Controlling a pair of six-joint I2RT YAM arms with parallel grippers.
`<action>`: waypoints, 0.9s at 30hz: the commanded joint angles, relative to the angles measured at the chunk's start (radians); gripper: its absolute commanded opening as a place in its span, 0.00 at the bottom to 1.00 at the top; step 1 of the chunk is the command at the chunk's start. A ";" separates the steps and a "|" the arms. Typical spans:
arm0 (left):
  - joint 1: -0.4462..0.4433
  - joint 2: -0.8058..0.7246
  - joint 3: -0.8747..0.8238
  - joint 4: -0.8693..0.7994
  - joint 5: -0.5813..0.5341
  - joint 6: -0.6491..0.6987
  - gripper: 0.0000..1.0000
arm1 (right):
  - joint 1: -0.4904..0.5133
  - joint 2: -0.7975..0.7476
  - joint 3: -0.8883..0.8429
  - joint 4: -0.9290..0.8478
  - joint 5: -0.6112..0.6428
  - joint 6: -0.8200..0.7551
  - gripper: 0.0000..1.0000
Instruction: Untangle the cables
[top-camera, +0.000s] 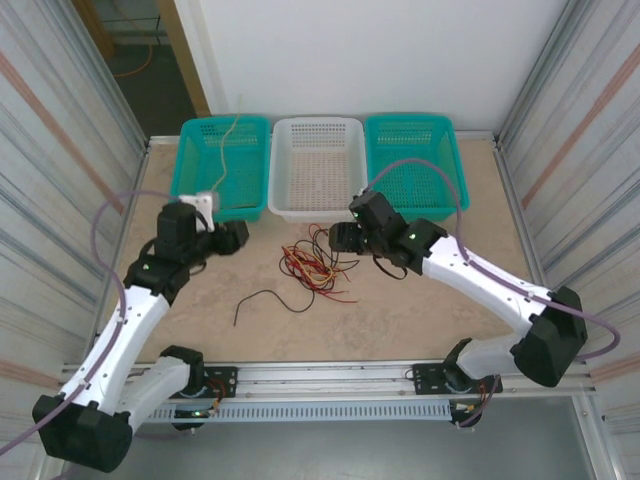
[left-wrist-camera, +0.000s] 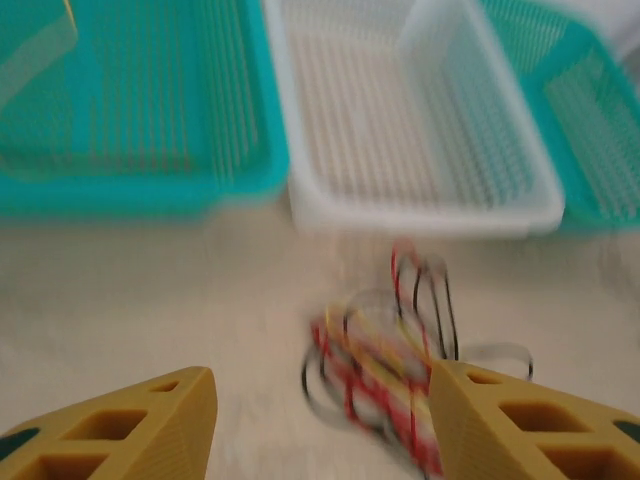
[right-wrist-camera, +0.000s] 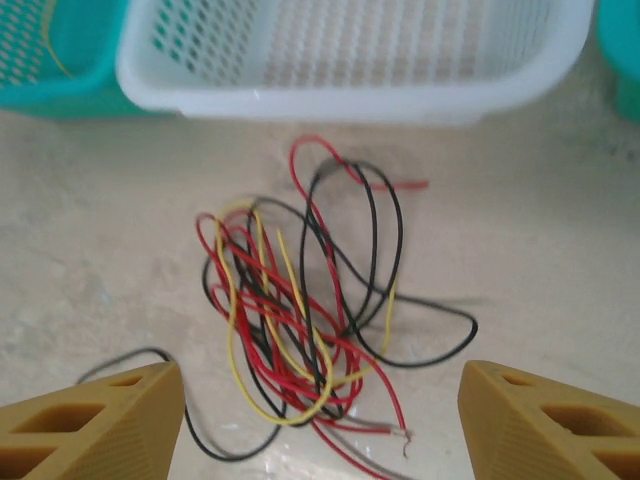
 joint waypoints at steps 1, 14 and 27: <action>-0.039 -0.039 -0.081 -0.108 0.110 -0.118 0.56 | 0.003 0.090 -0.031 0.044 -0.152 0.035 0.63; -0.150 0.056 -0.135 -0.208 -0.076 -0.261 0.52 | 0.211 0.366 0.200 -0.114 -0.137 -0.092 0.54; -0.148 0.091 -0.117 -0.154 -0.072 -0.295 0.51 | 0.178 0.576 0.354 -0.218 -0.031 -0.121 0.48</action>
